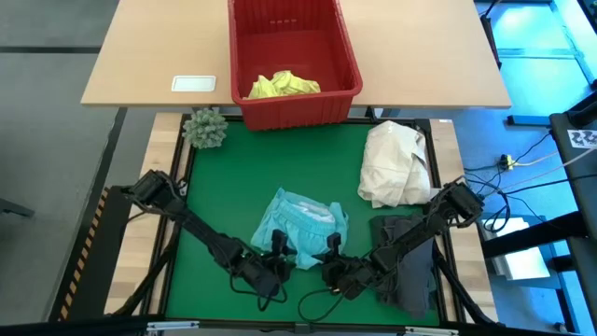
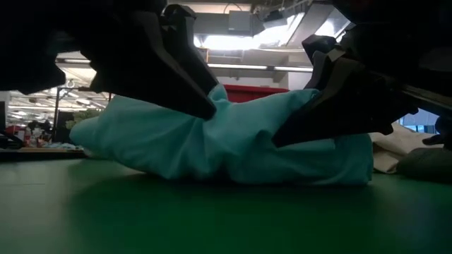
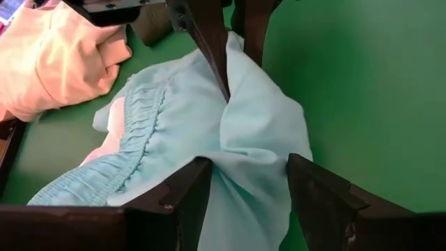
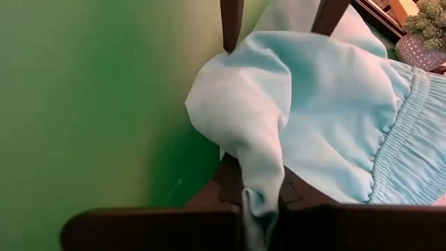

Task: Fold Laundry from Bin
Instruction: Stack the blue short on the gray short

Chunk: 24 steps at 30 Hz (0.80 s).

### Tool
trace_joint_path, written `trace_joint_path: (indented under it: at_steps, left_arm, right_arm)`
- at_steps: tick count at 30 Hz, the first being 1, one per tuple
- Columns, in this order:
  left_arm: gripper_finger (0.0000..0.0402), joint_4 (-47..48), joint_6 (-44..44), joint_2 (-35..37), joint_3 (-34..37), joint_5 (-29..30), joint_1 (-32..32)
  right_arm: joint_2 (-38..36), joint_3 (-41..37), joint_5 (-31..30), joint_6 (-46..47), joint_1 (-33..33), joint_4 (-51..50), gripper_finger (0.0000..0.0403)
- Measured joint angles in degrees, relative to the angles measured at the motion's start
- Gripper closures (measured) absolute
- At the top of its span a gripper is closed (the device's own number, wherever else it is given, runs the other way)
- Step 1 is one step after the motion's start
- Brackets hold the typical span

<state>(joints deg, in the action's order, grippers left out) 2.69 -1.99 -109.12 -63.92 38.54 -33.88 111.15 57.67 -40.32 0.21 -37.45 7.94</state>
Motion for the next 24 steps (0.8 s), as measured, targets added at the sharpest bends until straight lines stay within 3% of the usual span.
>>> trace_joint_path:
  at_steps: [6,15,19,24]
  left_arm:
    - [0.0216,1.7,-4.0,0.0,-0.2,1.7,0.4]
    - [0.0216,2.9,-7.6,0.1,-4.5,22.0,-2.2]
    - [0.0194,2.9,-4.3,0.1,-4.9,17.7,-2.7]
    - [0.0127,4.3,3.2,-2.1,-5.0,9.1,-2.1]
  right_arm:
    - [0.0,0.0,0.9,0.0,0.2,0.0,0.0392]
    - [-0.1,0.0,2.5,1.2,1.2,0.1,0.039]
    - [-0.1,0.0,2.4,1.4,1.2,0.1,0.0392]
    - [-0.1,0.0,2.4,2.4,1.2,0.1,0.0391]
